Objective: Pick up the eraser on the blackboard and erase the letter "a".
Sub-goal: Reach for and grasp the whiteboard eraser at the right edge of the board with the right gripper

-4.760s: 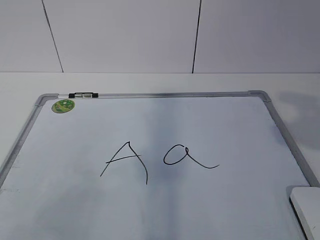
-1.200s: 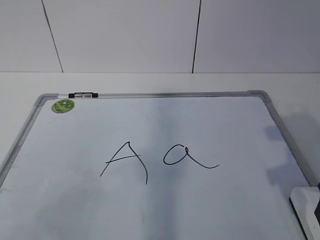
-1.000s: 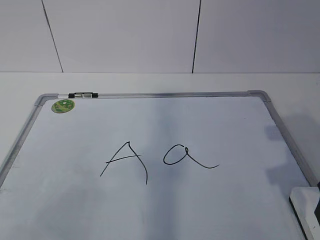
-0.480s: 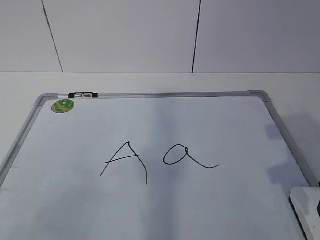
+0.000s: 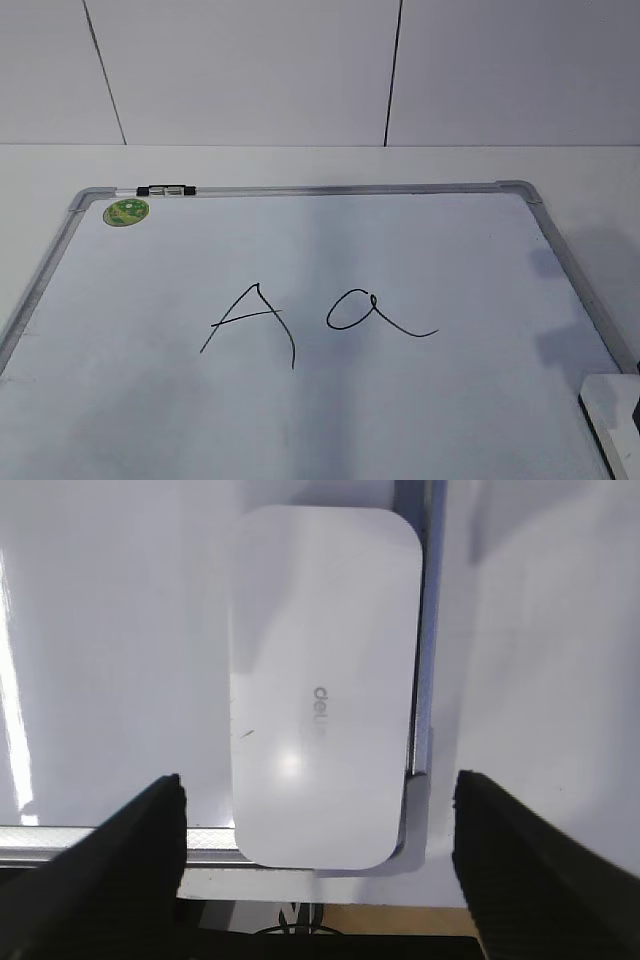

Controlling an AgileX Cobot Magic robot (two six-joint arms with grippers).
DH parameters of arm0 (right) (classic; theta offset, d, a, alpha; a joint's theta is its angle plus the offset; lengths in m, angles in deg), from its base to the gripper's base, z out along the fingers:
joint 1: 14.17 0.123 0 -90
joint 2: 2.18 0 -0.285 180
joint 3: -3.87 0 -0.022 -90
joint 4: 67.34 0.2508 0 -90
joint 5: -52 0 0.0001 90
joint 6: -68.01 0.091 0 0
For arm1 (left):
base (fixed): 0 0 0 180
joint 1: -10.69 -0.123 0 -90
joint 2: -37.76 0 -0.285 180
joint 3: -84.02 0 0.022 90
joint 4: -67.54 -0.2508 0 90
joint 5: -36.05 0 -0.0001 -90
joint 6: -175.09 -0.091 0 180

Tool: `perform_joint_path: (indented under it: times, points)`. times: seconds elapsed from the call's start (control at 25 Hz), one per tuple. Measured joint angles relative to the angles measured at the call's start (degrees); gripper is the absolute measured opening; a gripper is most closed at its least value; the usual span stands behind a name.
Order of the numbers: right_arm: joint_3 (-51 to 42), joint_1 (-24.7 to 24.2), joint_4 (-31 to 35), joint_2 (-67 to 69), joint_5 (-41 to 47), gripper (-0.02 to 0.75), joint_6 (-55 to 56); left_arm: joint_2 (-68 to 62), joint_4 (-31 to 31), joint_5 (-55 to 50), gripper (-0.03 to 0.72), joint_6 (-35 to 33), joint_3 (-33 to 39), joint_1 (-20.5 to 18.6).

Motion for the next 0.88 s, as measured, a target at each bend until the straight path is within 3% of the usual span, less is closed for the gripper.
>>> perform_joint_path:
  times: [0.2, 0.48, 0.72, 0.88]
  points:
    - [0.0, 0.0, 0.4, 1.1, 0.0, 0.633, 0.0, -2.4, 2.0, 0.3, 0.254, 0.0, -0.4, 0.0]
    - [0.0, 0.0, 0.6, 1.8, -0.4, 0.633, 0.0, -17.8, 4.7, 6.0, 0.378, 0.8, -5.9, 0.1]
    - [-0.1, 0.0, 0.6, 1.8, -2.1, 0.634, -0.1, -29.3, 6.6, 8.5, 0.410, 0.9, -8.8, 0.3]
    - [-1.6, 0.0, 0.4, 2.0, -3.3, 0.634, -0.2, -35.9, 8.0, 9.0, 0.473, 0.9, -9.0, 0.3]
